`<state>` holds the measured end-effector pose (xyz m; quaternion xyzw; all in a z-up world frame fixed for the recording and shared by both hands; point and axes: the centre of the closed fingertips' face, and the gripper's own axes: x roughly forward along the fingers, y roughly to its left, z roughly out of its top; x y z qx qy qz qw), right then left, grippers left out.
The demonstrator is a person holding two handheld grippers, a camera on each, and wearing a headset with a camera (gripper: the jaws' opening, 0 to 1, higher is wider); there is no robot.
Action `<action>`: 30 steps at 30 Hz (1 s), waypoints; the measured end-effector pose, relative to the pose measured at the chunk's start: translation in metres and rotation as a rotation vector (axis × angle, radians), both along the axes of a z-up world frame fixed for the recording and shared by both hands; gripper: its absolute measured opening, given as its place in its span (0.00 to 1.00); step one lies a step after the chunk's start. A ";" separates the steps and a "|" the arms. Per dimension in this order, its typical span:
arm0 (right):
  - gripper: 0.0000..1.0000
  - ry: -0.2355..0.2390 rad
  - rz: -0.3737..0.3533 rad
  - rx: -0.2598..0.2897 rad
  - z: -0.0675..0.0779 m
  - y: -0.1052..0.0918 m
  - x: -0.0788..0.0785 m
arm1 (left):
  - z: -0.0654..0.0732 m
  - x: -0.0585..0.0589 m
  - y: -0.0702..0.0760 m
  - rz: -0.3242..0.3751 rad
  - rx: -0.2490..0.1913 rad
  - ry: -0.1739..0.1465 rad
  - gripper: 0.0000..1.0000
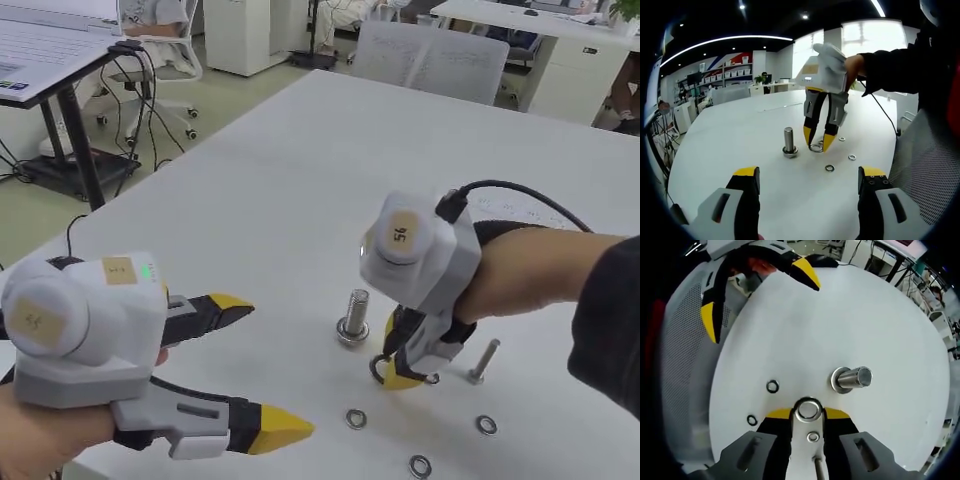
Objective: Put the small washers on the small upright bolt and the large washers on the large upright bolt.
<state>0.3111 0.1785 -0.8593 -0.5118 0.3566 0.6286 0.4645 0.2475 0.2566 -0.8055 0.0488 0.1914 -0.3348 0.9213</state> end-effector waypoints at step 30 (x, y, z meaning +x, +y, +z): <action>0.24 -0.076 0.010 0.057 0.064 -0.004 0.008 | 0.002 0.001 -0.001 -0.005 -0.008 -0.009 0.80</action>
